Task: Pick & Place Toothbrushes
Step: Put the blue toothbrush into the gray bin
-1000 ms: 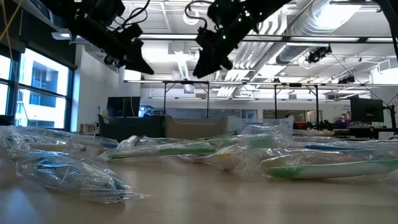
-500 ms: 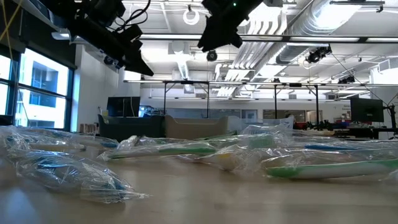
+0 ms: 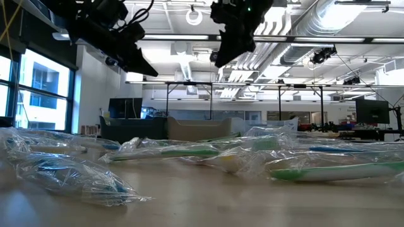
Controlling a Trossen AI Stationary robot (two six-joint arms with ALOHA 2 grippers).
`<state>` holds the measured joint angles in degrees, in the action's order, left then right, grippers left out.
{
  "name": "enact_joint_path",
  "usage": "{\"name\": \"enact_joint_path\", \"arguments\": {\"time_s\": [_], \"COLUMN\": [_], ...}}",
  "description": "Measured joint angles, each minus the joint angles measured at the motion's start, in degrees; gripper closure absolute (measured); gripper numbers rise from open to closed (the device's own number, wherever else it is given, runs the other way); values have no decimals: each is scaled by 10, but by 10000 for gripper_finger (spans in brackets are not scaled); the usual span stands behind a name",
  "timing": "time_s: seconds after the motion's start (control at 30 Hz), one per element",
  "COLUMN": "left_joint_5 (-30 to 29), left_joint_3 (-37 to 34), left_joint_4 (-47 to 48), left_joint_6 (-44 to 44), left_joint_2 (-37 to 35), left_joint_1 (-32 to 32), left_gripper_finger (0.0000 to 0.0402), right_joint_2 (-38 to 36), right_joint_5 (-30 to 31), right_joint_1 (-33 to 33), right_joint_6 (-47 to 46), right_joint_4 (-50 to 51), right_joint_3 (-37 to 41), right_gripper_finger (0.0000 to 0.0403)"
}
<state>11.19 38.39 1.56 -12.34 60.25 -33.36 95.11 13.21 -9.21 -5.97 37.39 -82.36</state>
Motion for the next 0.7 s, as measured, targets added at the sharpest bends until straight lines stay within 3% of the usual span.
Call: {"name": "enact_joint_path", "arguments": {"time_s": [0.23,0.5,0.7], "left_joint_5": [36,50,74], "left_joint_3": [0,0,0], "left_joint_4": [0,13,31], "left_joint_6": [-15,-41,-65], "left_joint_2": [0,0,0], "left_joint_1": [0,0,0], "left_gripper_finger": [402,402,402], "right_joint_2": [-30,-136,-172], "right_joint_5": [-7,-81,-136], "right_joint_1": [-10,-78,-128], "right_joint_6": [30,47,47], "right_joint_4": [-173,-417,-504], "right_joint_3": [136,325,404], "right_gripper_finger": [387,399,400]}}
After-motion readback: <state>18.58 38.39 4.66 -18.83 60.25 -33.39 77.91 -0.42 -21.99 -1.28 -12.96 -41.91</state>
